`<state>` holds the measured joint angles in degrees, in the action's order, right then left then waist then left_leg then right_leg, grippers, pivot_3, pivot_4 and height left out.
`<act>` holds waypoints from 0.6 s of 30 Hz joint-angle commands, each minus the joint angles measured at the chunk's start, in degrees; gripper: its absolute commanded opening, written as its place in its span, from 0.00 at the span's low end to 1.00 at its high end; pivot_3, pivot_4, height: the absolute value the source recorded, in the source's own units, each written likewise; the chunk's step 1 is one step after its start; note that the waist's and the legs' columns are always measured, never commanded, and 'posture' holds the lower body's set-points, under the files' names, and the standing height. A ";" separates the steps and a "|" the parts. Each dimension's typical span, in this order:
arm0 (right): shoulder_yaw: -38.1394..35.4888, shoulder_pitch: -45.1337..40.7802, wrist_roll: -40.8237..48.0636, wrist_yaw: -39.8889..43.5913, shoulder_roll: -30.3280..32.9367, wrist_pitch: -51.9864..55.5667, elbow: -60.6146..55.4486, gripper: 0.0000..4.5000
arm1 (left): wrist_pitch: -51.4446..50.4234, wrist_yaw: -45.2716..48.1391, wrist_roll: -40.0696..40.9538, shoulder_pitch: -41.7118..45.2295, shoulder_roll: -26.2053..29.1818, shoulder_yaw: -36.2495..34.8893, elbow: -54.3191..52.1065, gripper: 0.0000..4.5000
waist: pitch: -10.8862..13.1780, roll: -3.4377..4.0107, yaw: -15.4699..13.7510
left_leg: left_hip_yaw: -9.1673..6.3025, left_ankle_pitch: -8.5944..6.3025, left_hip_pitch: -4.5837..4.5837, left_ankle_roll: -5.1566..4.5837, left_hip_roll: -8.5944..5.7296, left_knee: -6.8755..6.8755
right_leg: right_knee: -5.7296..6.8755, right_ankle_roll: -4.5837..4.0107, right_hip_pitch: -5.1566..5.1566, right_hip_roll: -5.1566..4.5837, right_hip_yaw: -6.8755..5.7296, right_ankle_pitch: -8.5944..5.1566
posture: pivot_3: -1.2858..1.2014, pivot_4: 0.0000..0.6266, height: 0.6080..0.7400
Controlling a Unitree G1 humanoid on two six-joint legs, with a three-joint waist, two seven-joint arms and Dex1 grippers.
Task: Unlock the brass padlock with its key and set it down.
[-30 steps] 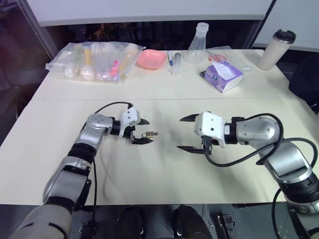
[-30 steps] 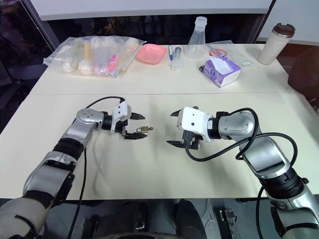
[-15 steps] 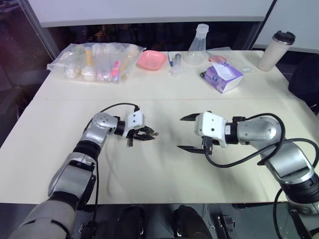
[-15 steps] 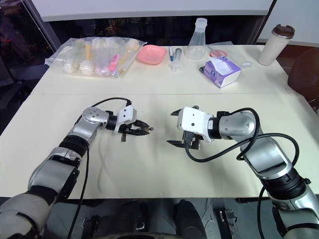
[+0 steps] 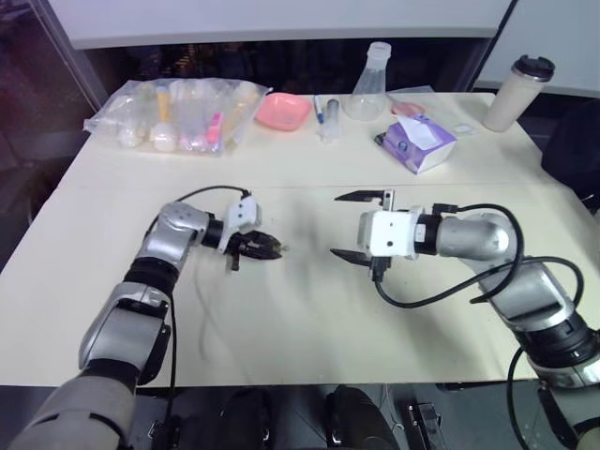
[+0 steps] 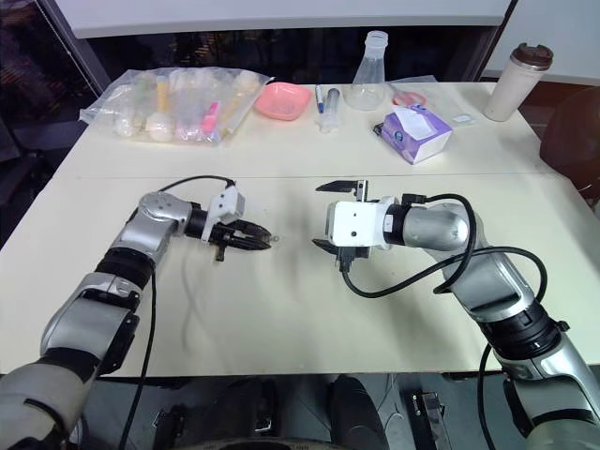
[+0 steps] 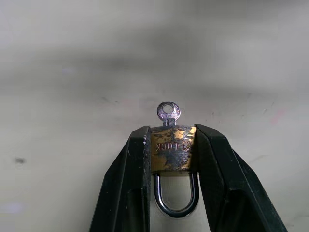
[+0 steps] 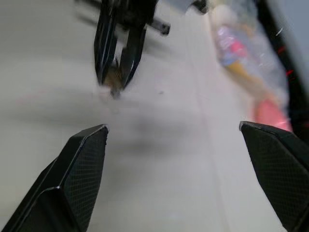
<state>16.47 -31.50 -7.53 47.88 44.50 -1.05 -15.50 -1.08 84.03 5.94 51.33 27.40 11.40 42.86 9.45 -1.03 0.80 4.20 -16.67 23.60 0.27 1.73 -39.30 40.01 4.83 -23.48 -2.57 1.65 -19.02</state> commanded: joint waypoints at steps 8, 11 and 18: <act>2.76 -4.24 -20.58 -15.10 -1.56 -32.67 11.32 1.00 | -11.42 5.12 7.38 0.23 4.70 -2.46 -20.18 0.17 | 0.00 0.00 0.32 | 0.02 0.21 -0.03 0.37 0.01 0.00 | 0.00 0.00 0.02 -0.01 0.00 0.00 | 0.52 0.24 0.81; 2.44 -5.03 -22.26 -17.28 -2.87 -35.51 12.41 1.00 | -12.67 4.89 7.92 -0.51 5.12 -2.41 -22.74 0.17 | 0.00 0.00 0.36 | 0.02 0.22 -0.03 0.38 0.02 0.00 | 0.01 0.00 0.02 -0.01 0.01 0.00 | 0.52 0.24 0.81; 1.82 -6.71 -26.02 -22.24 -5.58 -39.64 13.40 1.00 | -14.39 4.69 9.06 -0.65 5.40 -2.23 -25.92 0.17 | 0.00 0.00 0.15 | 0.02 0.22 -0.04 0.39 0.01 -0.01 | 0.02 0.00 0.04 -0.03 0.01 0.00 | 0.52 0.24 0.81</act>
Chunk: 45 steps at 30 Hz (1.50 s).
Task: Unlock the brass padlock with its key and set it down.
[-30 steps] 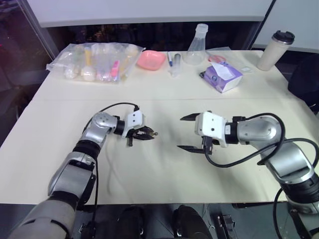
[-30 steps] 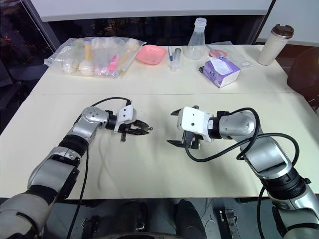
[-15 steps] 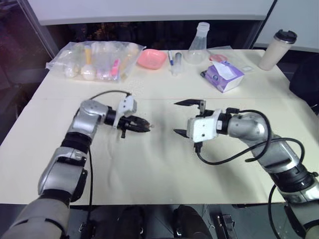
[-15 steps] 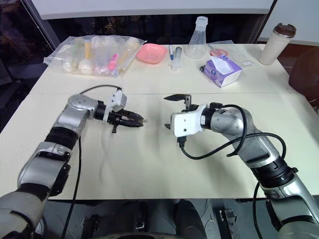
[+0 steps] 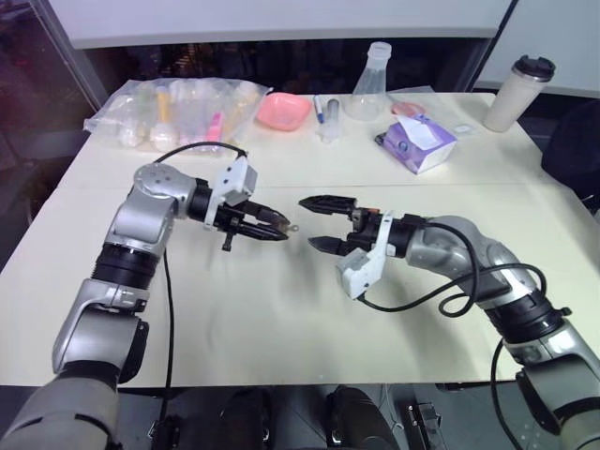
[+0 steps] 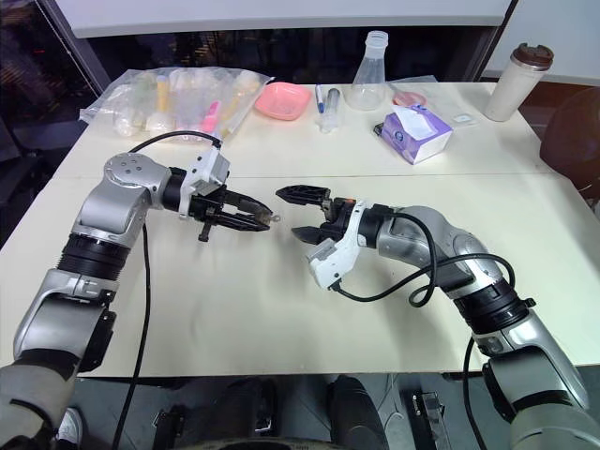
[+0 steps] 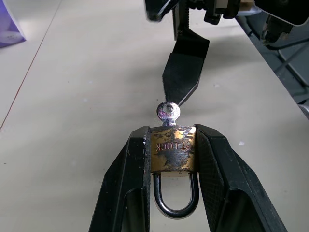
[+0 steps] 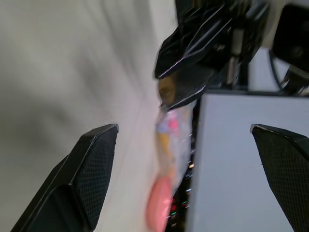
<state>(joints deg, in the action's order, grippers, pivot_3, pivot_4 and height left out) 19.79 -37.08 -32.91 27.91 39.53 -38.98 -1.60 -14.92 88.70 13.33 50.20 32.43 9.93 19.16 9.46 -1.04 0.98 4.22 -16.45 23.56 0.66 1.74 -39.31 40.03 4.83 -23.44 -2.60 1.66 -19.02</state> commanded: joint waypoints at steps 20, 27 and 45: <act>-0.88 -1.72 -0.78 -0.96 -2.29 -2.71 0.09 0.00 | -0.94 -0.40 2.87 -0.17 0.78 -0.24 -4.62 0.17 | 0.00 0.00 0.06 | 0.00 0.00 -0.01 0.00 0.00 -0.01 | 0.01 0.00 0.01 0.00 0.00 0.00 | 0.52 0.24 0.81; -0.46 -1.12 2.98 2.38 -2.52 -1.17 -0.87 0.00 | 4.16 -1.60 1.92 -1.46 0.43 -0.14 -5.74 0.17 | 0.00 0.00 0.09 | 0.00 0.00 -0.02 0.00 0.00 -0.01 | 0.02 0.00 0.01 0.00 0.00 0.00 | 0.52 0.24 0.81; -1.18 1.63 20.37 16.70 -4.76 15.11 -6.50 0.00 | 26.29 -12.14 -3.54 -3.59 -1.93 -0.75 -5.53 0.17 | 0.00 0.00 0.01 | 0.00 0.00 -0.02 0.00 0.00 -0.01 | 0.02 0.00 0.02 -0.04 0.00 0.00 | 0.52 0.24 0.81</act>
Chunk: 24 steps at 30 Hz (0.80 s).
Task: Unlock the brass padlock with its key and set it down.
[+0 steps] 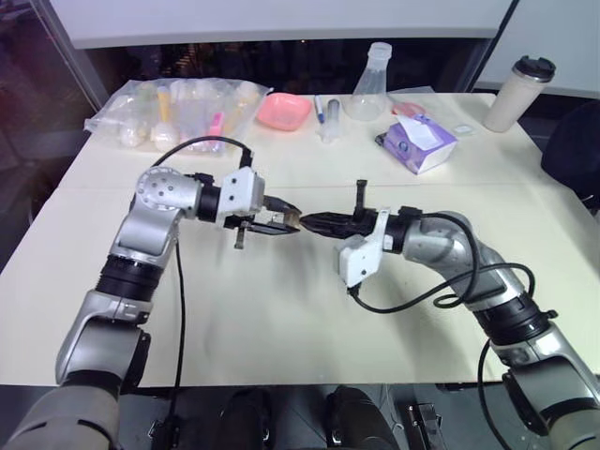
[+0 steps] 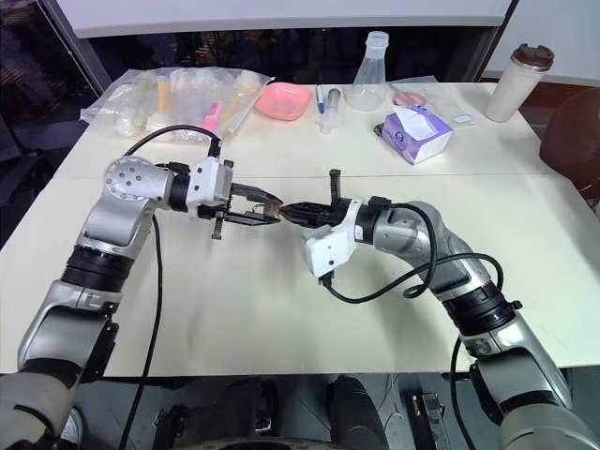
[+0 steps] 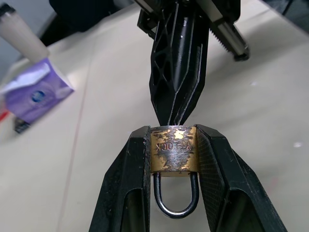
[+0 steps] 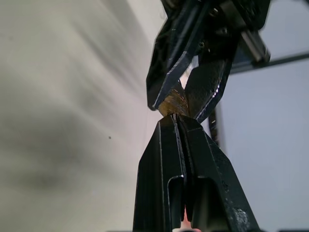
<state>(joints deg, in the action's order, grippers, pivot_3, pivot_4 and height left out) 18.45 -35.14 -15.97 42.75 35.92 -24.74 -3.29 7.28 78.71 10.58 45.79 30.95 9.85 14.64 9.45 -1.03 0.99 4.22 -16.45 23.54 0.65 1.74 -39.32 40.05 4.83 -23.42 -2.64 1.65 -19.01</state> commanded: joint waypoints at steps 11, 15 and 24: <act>0.08 -2.14 -2.98 0.06 0.00 -7.74 -2.93 0.00 | -8.38 -2.40 4.47 -0.95 0.25 -1.36 -5.65 0.17 | 0.00 0.00 0.01 | 0.00 -0.01 0.00 -0.02 0.00 0.00 | 0.00 0.00 0.00 0.01 0.00 0.00 | 0.52 0.24 0.81; -0.92 -4.12 -12.14 -8.06 0.77 -17.61 1.14 0.00 | -32.50 0.97 14.94 0.87 2.81 -2.12 -9.91 0.17 | 0.00 0.00 0.18 | 0.00 0.00 0.00 -0.01 0.01 0.00 | 0.05 0.00 -0.02 0.05 0.00 0.00 | 0.52 0.24 0.81; -1.88 -3.83 -15.70 -13.46 1.42 -21.29 2.65 0.85 | -38.79 0.87 16.27 3.36 3.29 -3.19 -8.82 0.17 | 0.00 0.00 0.07 | -0.01 0.02 -0.01 0.03 0.01 -0.03 | 0.05 0.00 0.00 0.04 0.00 0.00 | 0.52 0.24 0.81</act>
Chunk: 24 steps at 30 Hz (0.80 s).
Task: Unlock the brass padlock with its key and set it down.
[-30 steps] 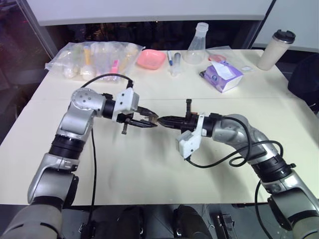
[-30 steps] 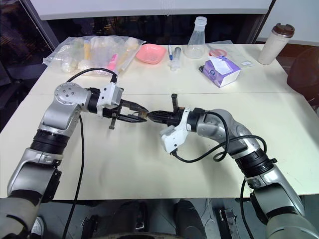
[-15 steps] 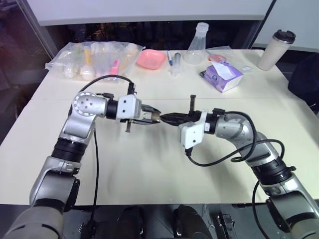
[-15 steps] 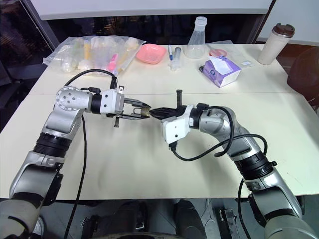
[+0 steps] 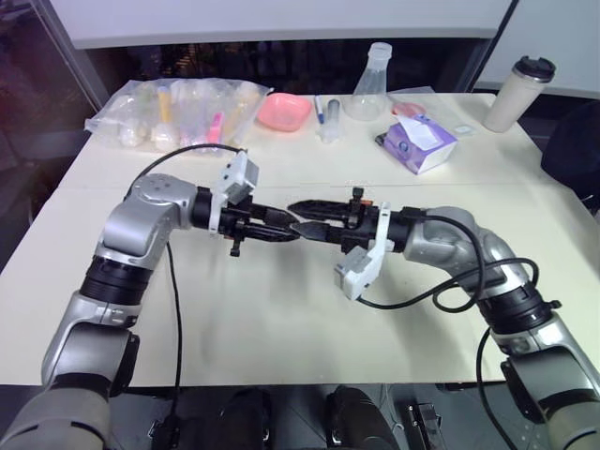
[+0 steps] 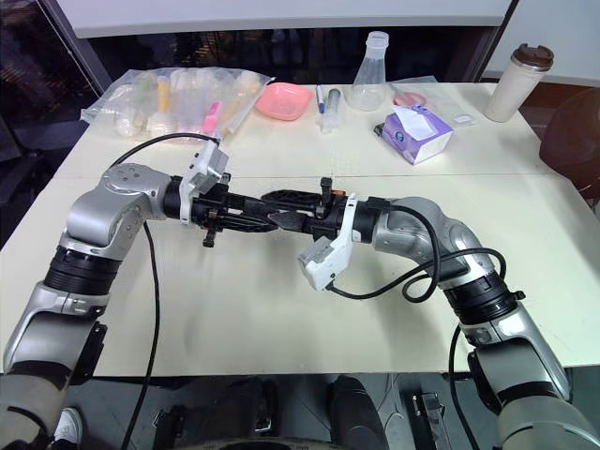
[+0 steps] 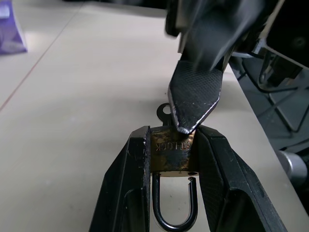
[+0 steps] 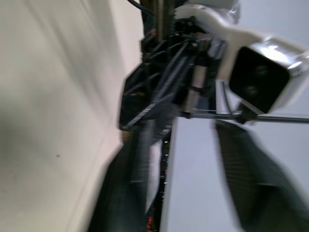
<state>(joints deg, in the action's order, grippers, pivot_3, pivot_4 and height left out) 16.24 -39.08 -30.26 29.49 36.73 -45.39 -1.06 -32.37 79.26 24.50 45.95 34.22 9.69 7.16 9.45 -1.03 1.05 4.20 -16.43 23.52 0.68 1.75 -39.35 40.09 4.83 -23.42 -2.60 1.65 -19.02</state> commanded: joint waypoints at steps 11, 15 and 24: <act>0.21 1.83 -0.94 0.45 5.61 -2.47 1.67 0.85 | 6.18 4.54 -0.47 2.43 3.48 -1.92 -0.33 0.17 | 0.00 0.00 -0.16 | 0.00 0.00 0.00 0.00 0.00 0.00 | -0.01 0.00 0.02 -0.01 -0.02 0.00 | 0.52 0.24 0.81; 0.88 2.20 -1.21 0.47 4.76 -2.28 1.19 0.85 | 6.46 4.13 -0.35 2.47 2.93 -1.82 -0.53 0.17 | 0.00 0.00 0.00 | 0.02 0.00 -0.01 0.00 0.00 0.00 | -0.01 0.00 0.01 -0.01 0.00 0.00 | 0.52 0.24 0.81; 1.70 -0.60 -2.81 -0.63 0.63 -1.75 1.51 0.85 | 5.91 3.80 -0.23 1.84 1.43 -1.33 -2.11 0.17 | 0.00 0.00 -0.06 | 0.01 0.00 -0.01 0.01 0.01 0.00 | 0.00 0.00 0.01 0.01 0.00 0.00 | 0.52 0.24 0.81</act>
<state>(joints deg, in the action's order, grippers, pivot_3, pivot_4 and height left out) 18.26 -38.97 -33.11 29.52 37.50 -46.98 1.54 -26.69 83.28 23.20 47.42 35.54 9.34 6.90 9.45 -1.03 0.99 4.21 -16.43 23.51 0.69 1.75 -39.35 40.10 4.83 -23.41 -2.61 1.64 -19.02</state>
